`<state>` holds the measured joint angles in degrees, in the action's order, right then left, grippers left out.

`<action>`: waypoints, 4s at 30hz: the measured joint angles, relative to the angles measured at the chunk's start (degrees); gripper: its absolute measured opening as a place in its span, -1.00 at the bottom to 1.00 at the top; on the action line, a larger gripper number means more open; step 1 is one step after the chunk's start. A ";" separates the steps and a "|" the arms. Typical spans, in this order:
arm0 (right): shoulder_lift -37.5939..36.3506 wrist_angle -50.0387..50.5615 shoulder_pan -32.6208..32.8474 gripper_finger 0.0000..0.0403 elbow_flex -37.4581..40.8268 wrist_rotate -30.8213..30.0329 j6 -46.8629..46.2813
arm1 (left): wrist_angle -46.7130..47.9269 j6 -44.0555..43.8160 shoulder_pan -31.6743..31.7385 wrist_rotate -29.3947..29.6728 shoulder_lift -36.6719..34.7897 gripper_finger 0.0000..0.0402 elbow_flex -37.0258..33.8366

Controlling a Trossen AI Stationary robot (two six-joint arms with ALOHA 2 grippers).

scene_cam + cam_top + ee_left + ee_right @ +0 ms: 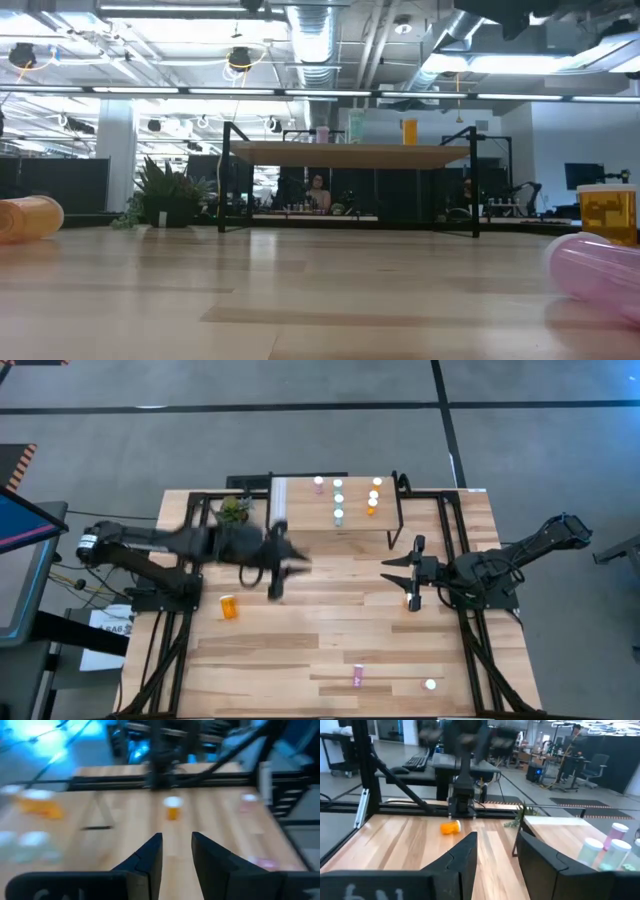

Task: Pick and place medicine bottles onto shelf by color
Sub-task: Put the right pink pill bottle on the shelf aligned with the other pink pill bottle

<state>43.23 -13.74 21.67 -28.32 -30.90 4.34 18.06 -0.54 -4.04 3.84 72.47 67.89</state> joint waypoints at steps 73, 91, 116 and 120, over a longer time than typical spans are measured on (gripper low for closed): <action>41.00 48.57 31.22 0.27 -25.09 37.18 -90.24 | -28.81 2.91 -8.61 9.44 5.57 -0.55 -16.62; 45.11 49.94 32.01 0.21 -25.07 42.63 -92.85 | -28.54 3.11 -8.61 9.52 5.57 -0.55 -16.62; 44.46 49.98 31.00 -0.33 -25.09 40.35 -88.81 | -28.47 2.69 -8.61 9.68 5.55 -0.54 -16.62; 42.26 49.88 29.96 -0.31 -25.09 38.00 -87.13 | -28.38 2.67 -8.61 9.68 5.55 -0.54 -16.62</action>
<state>85.49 36.15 51.64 -53.41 7.10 -82.80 -10.32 2.13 -12.64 13.52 78.02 51.27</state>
